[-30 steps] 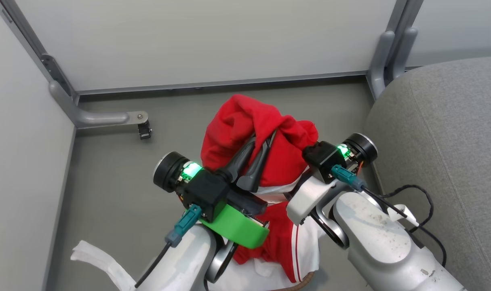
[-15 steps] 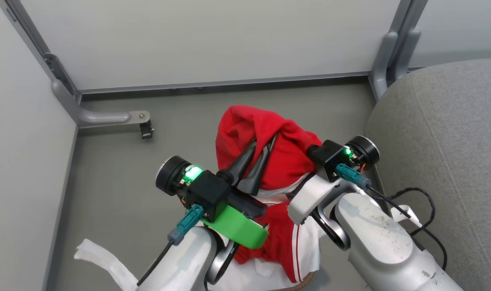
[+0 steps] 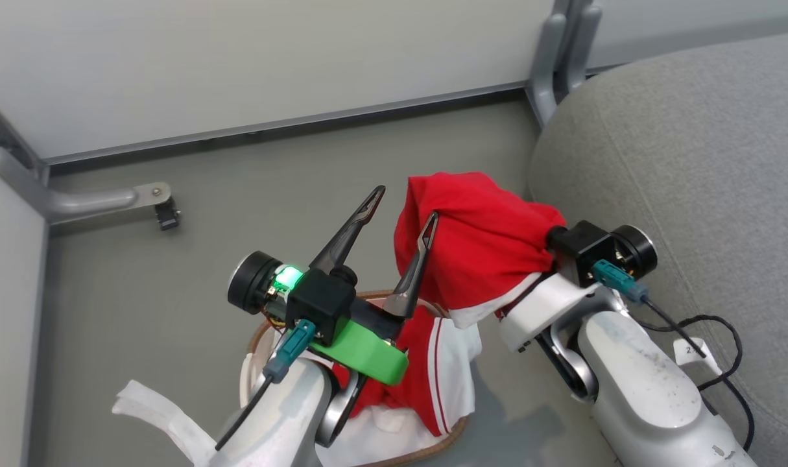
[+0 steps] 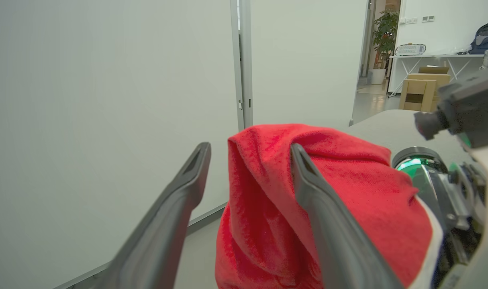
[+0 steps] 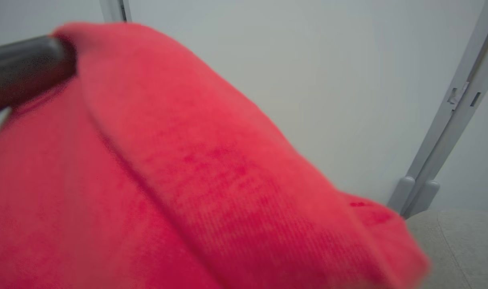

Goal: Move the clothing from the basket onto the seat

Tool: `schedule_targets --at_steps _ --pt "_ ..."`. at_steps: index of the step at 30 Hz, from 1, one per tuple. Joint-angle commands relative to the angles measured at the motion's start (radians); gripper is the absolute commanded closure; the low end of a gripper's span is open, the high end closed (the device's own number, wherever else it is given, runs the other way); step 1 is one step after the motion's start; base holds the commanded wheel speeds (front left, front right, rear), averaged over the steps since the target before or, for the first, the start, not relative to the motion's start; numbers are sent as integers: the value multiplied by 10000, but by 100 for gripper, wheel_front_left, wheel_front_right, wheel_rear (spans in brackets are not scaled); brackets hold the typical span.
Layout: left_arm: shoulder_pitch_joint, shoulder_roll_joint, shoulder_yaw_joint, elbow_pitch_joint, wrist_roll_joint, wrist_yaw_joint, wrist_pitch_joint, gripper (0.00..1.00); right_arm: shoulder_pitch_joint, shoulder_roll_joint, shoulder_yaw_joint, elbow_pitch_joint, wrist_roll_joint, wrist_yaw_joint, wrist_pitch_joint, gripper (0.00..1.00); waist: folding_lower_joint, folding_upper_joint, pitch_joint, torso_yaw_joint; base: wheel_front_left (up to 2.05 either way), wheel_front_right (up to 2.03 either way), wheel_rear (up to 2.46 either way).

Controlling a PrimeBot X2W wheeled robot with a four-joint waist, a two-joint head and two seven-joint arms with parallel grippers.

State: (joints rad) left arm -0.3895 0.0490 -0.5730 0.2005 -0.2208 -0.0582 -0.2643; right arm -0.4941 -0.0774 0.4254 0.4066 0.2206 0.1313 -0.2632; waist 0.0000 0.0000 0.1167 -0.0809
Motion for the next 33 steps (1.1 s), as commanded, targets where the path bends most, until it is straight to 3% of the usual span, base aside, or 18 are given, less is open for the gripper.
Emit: schedule_targets --at_steps 1,21,27,33 --pt "-68 32 111 75 186 -44 -4 0 177 -54 -147 -94 64 -10 -24 100 0 0 457 -924 0 0 0" --pt "205 44 742 668 848 -404 -4 0 1297 31 -1527 -464 243 -10 -24 100 0 0 1101 -4373 0 0 0" --pt "-56 51 506 818 844 -536 -4 0 1215 -327 -1787 -517 203 -10 -24 100 0 0 1395 -4574 0 0 0" --pt "-160 51 498 1014 1031 -566 -4 0 187 -930 -1822 -184 104 -10 -23 100 0 0 1943 -4541 0 0 0"
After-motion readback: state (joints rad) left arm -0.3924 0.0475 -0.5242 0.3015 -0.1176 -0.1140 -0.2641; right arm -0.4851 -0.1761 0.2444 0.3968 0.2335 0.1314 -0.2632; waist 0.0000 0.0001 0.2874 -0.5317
